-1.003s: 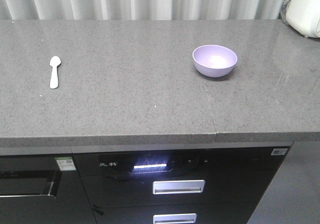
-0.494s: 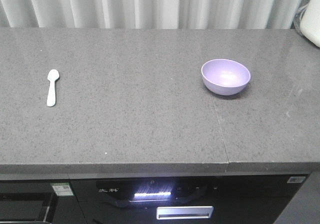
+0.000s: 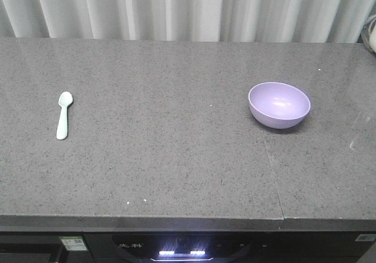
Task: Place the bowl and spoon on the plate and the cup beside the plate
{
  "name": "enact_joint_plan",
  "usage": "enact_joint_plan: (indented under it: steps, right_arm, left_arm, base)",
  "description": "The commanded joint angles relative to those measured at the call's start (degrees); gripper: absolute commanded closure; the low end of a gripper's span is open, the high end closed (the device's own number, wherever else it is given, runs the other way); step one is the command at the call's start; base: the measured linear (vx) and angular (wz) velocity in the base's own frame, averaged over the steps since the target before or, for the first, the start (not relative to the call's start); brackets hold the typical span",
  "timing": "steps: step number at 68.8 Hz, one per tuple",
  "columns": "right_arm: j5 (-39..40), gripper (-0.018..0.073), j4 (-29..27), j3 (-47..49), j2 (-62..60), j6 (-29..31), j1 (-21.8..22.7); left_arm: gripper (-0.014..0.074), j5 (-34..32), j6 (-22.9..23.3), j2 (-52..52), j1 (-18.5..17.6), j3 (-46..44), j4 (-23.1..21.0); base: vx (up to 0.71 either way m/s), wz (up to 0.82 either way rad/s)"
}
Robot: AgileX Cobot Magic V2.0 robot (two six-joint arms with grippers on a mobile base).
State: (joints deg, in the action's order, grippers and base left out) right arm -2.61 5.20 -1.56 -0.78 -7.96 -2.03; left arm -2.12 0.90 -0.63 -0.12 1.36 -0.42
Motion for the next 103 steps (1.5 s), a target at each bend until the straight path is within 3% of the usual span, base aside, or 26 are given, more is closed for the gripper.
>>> enact_joint_plan:
  steps: [1, 103]
  right_arm:
    - [4.15, 0.0570, 0.17, -0.61, -0.42, 0.00, -0.23]
    - [4.15, 0.0570, 0.17, -0.61, -0.42, 0.00, -0.23]
  left_arm:
    - [0.0603, -4.35, 0.00, -0.79, 0.02, -1.05, -0.48]
    - [0.0603, -4.35, 0.00, -0.79, 0.02, -1.05, -0.48]
  base:
    - [0.07, 0.03]
    - [0.03, 0.01]
